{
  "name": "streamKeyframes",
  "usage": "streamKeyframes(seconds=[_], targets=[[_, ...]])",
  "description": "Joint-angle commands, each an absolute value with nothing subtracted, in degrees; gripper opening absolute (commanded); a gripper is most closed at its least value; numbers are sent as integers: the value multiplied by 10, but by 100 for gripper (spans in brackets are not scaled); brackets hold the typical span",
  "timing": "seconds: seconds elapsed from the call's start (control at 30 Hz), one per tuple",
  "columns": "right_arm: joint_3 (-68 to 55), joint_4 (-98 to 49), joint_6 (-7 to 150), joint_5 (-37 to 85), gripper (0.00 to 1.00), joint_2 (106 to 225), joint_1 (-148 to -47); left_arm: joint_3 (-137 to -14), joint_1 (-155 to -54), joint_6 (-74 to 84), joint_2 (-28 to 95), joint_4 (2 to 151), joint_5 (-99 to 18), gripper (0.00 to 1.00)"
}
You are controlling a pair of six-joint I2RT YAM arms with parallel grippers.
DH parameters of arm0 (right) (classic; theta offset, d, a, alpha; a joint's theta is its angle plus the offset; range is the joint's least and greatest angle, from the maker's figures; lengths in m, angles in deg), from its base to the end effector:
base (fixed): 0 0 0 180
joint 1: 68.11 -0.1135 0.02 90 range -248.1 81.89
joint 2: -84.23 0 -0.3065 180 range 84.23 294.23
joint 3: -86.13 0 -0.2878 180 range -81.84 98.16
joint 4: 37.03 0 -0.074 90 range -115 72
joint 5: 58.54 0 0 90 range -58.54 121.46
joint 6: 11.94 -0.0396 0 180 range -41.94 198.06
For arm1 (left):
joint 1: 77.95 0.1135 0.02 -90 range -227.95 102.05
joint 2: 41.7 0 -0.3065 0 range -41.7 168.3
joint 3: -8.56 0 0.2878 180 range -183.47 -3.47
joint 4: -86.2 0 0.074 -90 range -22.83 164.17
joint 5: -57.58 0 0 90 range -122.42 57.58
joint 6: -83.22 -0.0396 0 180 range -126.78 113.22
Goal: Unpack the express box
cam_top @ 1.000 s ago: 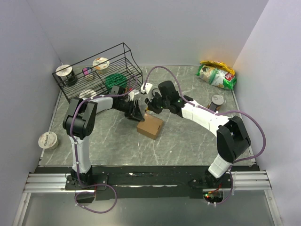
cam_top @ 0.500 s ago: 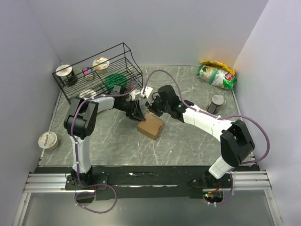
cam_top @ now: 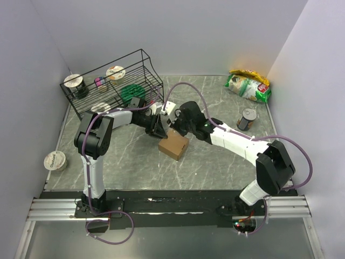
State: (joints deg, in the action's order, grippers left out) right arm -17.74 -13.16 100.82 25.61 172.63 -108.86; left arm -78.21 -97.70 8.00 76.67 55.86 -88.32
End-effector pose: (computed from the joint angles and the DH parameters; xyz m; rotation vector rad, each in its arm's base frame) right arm 0.2885 0.2539 0.2918 -1.2129 1.8506 0.2873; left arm 0.4181 -0.1850 0.1475 0.4535 2.5621 -1.4982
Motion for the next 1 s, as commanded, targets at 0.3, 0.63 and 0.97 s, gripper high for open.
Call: streamKeyframes(seconds=[0.3,0.63,0.97], targets=[[-204,-76,1022,265,0,1692,-1090,-781,-980,75,797,564,-792,8],[-241,-65,1055,243,0,1654,-1082,-784,-981,74,801,562,-795,4],[-270,-61,1087,233,0,1625,-1071,-784,-983,73,806,564,-799,3]])
